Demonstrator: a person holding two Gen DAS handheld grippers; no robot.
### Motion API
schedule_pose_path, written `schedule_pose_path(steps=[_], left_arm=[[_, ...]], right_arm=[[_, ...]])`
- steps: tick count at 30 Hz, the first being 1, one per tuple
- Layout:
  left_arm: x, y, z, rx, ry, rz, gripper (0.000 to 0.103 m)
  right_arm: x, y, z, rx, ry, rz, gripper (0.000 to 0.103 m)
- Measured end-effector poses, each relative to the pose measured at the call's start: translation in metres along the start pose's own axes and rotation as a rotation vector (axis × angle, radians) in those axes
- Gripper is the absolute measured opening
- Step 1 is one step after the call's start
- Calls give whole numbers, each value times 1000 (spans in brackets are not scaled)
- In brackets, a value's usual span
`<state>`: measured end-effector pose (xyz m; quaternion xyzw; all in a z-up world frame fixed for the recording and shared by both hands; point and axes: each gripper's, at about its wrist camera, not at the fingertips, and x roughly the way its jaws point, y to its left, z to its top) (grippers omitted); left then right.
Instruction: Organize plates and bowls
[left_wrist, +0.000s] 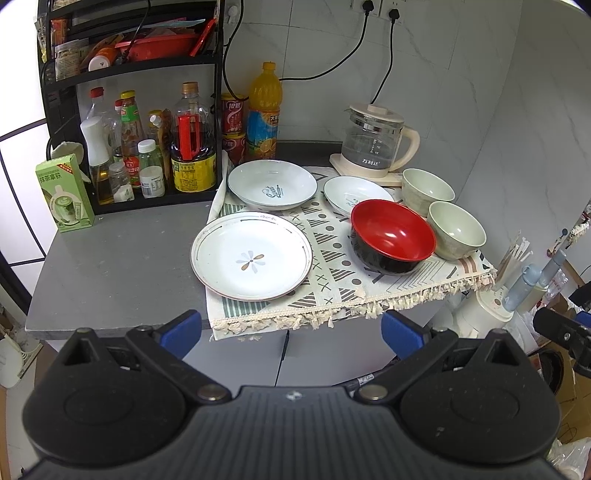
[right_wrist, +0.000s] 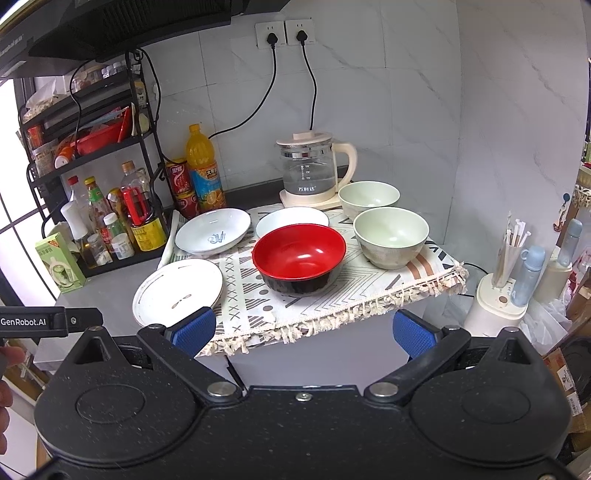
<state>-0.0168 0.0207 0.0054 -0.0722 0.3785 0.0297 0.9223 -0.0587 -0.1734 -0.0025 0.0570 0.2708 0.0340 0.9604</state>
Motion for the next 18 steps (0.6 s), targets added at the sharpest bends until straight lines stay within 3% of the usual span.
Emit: schedule_pose_path(steps=[18], left_arm=[[28, -18, 15, -7, 38, 12, 102]], right_arm=[[15, -8, 2, 2, -25, 3, 103]])
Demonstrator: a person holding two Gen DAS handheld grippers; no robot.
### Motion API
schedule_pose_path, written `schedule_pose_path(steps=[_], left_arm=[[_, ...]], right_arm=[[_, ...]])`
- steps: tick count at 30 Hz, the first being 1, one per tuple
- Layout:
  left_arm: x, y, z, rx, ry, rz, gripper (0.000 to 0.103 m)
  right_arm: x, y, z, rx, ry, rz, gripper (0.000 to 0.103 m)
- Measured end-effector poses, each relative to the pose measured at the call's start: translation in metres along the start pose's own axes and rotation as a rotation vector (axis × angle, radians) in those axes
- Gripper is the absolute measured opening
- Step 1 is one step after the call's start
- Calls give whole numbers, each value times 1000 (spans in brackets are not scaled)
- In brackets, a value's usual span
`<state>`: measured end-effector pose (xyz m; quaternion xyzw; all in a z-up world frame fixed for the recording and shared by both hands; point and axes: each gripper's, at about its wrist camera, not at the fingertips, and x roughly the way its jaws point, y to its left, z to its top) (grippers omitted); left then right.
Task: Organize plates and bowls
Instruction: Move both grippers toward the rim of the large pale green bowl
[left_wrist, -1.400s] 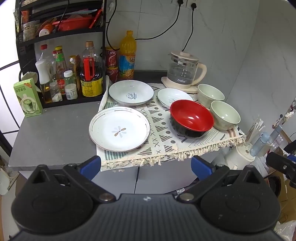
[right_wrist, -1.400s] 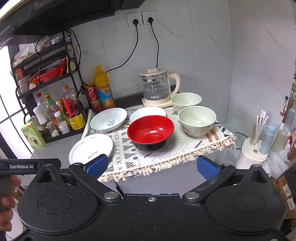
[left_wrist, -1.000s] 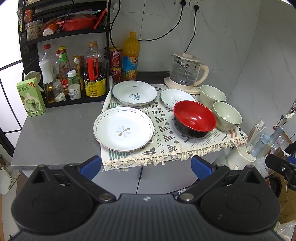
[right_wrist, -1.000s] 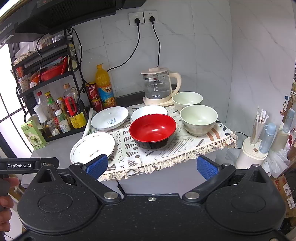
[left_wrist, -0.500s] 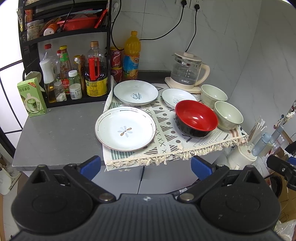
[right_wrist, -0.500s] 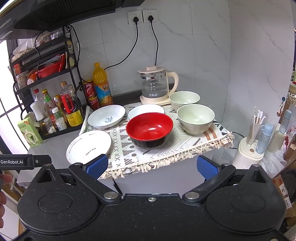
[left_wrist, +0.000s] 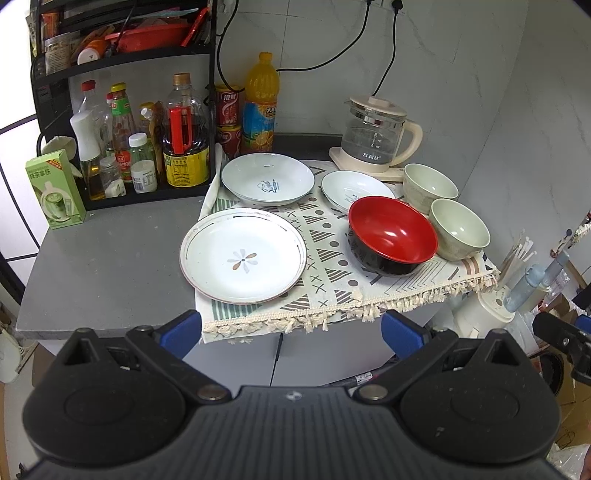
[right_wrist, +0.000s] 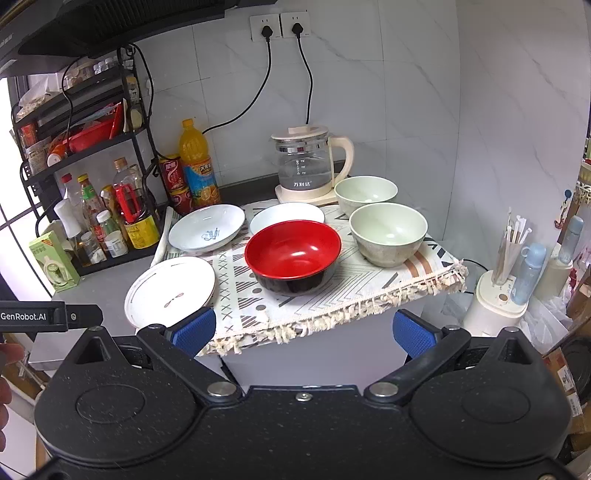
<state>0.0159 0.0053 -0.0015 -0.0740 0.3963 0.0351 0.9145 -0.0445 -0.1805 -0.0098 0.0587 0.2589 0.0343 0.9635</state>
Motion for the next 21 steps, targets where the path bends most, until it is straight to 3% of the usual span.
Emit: schedule_pose_path(steps=[21], left_arm=[[76, -40, 57, 24, 52, -30, 102]], right_arm=[[67, -40, 30, 33, 58, -66, 103]])
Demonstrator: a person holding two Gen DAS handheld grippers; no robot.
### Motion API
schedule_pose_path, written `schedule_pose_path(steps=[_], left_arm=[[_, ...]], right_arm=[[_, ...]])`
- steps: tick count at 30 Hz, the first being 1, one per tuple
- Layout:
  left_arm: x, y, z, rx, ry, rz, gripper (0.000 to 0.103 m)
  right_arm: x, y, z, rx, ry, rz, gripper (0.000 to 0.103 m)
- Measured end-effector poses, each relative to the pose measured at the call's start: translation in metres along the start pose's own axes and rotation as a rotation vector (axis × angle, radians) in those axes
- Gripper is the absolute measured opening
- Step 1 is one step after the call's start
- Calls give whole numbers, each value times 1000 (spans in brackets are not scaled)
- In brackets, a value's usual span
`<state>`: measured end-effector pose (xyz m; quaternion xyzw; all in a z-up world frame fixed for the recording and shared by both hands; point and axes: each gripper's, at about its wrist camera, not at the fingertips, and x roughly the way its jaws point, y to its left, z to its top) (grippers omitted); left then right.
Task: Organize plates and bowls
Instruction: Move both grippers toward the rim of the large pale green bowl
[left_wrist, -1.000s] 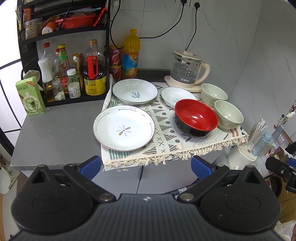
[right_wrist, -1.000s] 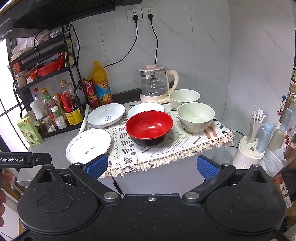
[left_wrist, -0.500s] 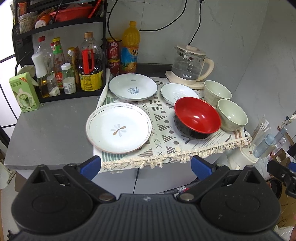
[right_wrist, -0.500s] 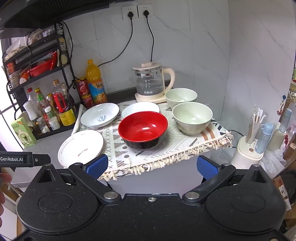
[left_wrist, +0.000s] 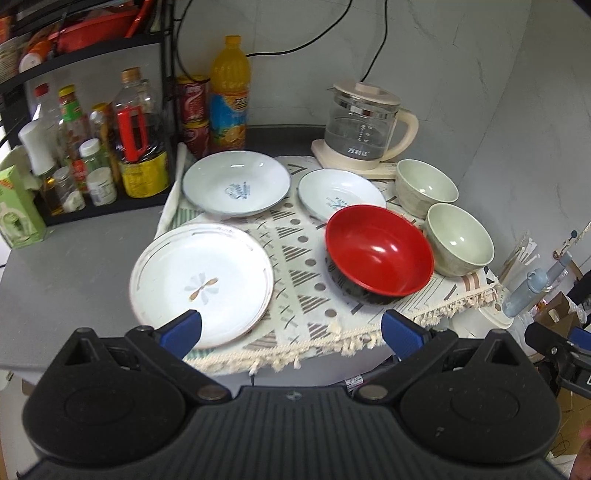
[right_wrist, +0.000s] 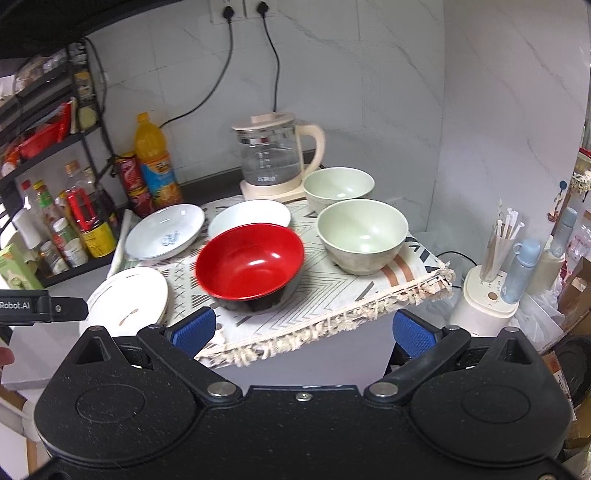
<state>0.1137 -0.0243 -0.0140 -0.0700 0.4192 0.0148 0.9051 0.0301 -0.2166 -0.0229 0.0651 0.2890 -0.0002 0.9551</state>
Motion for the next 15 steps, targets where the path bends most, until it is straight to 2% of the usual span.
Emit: schedule_pose_path(steps=[9, 15], left_arm=[[43, -23, 34, 44, 19, -52, 102], [75, -41, 58, 88, 31, -112, 100]], right_arm=[[39, -22, 15, 59, 62, -22, 103], [61, -35, 30, 89, 50, -54, 103]])
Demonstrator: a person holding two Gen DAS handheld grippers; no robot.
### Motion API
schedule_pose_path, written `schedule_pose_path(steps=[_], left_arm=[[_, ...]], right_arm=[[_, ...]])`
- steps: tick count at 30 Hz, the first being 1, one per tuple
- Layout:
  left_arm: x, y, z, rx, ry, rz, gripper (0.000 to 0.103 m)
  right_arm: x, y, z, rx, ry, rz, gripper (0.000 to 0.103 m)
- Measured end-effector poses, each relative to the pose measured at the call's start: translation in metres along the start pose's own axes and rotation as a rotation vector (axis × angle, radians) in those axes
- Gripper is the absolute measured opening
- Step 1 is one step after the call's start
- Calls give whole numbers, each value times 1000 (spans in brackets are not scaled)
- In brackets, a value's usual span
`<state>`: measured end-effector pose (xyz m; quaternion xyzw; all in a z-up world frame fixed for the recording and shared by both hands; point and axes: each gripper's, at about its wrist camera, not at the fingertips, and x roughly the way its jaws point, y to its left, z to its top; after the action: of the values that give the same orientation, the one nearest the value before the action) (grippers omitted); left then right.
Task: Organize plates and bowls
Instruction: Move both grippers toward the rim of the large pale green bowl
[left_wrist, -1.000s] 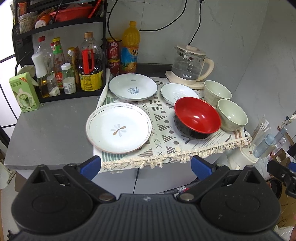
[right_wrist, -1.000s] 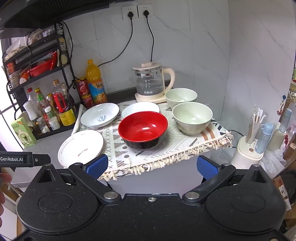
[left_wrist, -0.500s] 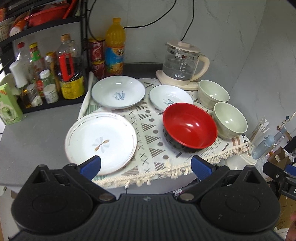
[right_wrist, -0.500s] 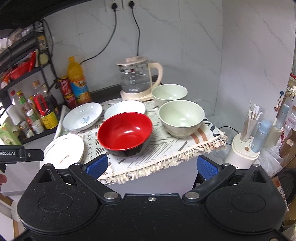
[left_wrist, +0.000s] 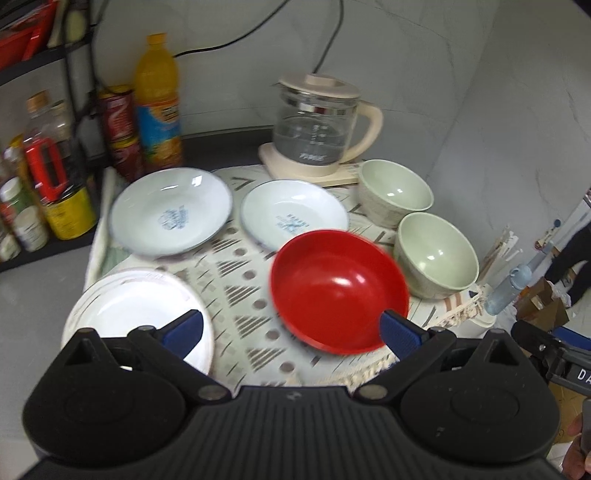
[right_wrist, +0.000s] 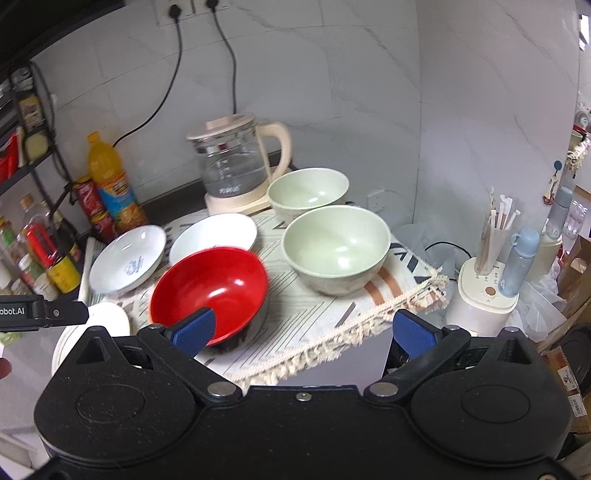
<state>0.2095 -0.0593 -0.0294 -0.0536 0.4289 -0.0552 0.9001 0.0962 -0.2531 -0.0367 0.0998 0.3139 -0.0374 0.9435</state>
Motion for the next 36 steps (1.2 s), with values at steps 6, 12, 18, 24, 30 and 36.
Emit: schedule_pose_path(steps=[6, 12, 18, 24, 30, 36], left_arm=[[33, -13, 22, 59, 22, -56, 100], [63, -26, 41, 127, 30, -117, 96], [88, -40, 54, 165, 43, -172, 96], [110, -56, 64, 179, 72, -188, 96], [133, -74, 73, 194, 88, -200, 96], [161, -94, 79, 201, 127, -196, 96]], right_arm=[[26, -11, 15, 35, 12, -23, 103], [47, -21, 25, 81, -3, -61, 102], [61, -31, 26, 120, -3, -89, 99], [79, -41, 27, 178, 27, -137, 98], [99, -51, 32, 200, 53, -185, 91], [122, -62, 39, 191, 91, -189, 82]])
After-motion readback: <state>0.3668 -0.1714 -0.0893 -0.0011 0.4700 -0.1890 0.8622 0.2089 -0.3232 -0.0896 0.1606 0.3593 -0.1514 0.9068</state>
